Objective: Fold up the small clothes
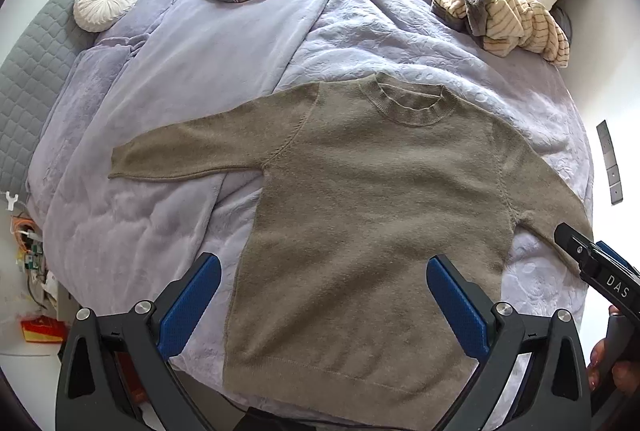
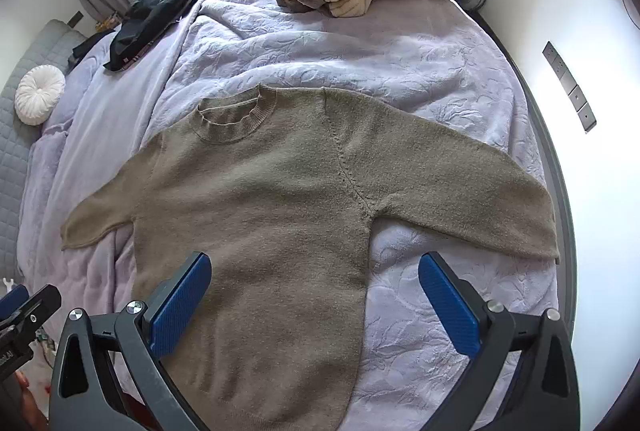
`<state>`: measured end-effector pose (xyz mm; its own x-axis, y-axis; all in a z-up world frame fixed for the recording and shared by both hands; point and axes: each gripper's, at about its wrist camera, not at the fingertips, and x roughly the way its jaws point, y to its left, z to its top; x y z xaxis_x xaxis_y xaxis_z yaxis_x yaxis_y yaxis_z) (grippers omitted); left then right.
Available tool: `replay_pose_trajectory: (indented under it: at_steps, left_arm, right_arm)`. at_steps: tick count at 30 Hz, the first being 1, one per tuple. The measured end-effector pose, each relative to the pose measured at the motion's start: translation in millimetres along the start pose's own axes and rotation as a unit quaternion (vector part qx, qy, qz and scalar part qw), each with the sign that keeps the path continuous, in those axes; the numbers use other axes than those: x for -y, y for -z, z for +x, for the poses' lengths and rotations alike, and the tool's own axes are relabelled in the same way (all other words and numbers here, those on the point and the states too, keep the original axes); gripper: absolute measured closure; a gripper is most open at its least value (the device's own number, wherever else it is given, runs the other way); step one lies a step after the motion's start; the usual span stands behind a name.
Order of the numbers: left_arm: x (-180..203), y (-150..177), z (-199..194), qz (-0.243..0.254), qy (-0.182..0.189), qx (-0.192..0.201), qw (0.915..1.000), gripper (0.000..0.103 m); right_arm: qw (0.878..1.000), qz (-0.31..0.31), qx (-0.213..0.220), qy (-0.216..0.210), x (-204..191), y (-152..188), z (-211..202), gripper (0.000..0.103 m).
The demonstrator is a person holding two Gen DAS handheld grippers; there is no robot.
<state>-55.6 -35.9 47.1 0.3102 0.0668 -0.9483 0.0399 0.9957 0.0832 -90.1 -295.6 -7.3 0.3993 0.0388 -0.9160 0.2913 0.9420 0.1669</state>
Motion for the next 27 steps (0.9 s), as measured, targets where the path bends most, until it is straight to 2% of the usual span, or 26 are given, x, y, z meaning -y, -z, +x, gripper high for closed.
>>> replay_pose_trajectory:
  at_steps: [27]
  left_arm:
    - [-1.8, 0.8, 6.5, -0.011, -0.001, -0.013, 0.9999, 0.000]
  right_arm:
    - [1.000, 0.000, -0.011, -0.001, 0.9, 1.1, 9.5, 0.000]
